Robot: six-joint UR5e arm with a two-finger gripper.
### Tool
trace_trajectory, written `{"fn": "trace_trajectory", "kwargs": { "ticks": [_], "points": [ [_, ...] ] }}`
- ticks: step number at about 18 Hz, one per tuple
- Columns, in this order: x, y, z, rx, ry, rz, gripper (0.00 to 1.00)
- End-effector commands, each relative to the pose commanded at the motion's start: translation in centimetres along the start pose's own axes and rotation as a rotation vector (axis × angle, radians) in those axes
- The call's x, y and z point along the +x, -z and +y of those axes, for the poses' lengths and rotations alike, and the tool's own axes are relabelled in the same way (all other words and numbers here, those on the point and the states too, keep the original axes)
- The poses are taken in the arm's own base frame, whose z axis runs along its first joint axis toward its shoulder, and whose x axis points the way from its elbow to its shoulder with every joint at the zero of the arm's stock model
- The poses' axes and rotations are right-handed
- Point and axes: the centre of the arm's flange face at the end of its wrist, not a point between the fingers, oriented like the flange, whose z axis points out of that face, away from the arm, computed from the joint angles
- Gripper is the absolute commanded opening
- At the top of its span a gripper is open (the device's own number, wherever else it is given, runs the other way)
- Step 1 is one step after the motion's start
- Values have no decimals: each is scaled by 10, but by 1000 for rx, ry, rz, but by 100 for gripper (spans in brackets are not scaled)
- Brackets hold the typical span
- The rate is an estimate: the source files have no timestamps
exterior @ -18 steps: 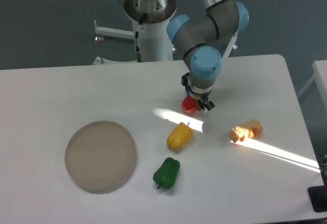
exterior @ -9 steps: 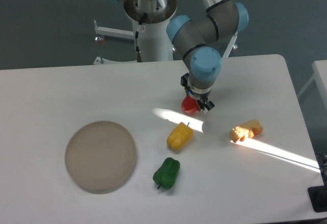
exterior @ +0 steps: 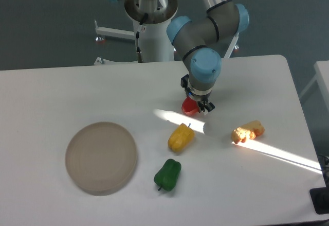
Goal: Place the red pepper on the table
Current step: 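Lower the red bell pepper onto the table surface, then open the gripper to release the red bell pepper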
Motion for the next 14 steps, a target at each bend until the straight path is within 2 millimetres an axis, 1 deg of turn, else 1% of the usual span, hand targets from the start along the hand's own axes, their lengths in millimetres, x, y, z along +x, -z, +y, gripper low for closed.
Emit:
{"fn": "trace_trajectory", "kwargs": {
  "ticks": [11, 14],
  "points": [
    [-1, -2, 0, -2, 0, 1, 65],
    [-1, 0, 0, -1, -3, -2, 72]
  ]
}}
